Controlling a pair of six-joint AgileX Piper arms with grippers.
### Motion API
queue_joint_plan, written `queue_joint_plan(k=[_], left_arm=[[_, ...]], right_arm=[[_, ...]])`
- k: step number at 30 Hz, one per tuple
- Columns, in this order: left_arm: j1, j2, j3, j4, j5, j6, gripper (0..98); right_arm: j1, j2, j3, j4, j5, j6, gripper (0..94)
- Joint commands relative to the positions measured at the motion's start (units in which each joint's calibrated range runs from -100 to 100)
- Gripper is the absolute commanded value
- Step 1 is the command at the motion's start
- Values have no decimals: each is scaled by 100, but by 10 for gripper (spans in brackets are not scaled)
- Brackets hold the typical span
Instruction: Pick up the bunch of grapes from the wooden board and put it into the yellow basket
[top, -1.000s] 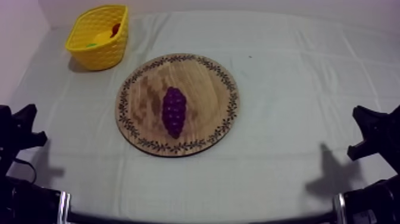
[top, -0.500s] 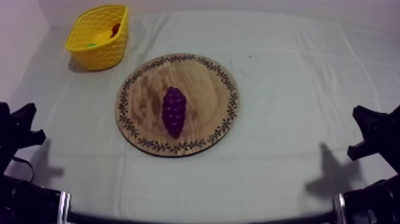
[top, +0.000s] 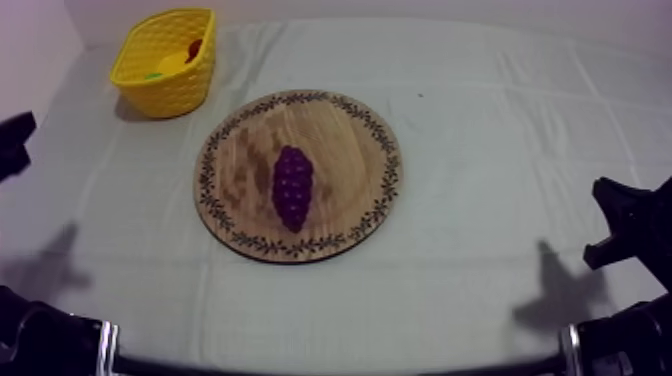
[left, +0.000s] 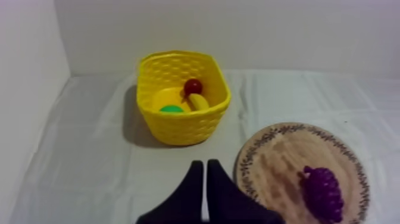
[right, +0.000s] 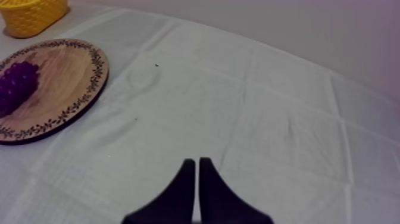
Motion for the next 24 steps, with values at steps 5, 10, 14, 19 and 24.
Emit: queue_joint_plan(k=[5,10,14,19,24], left_arm=[[651,1360,-1947,-447,727,633,0],[861,2153,-2870,-522,1173,804,0],[990,2712,-3527,-519,1438,934,0],[1156,3325,-4206,-515,1670,1059,0],[1342,3919,-4832,-536,1998,1180,0]], right_arm=[[2,-1,-3,1,-4,-1,4],[2,-1,-3,1,-4,1,4],[2,-1,-3,1,-4,-1,4],[2,-1,-3,1,-4,-1,4],[2,-1,-3,1,-4,-1,4]])
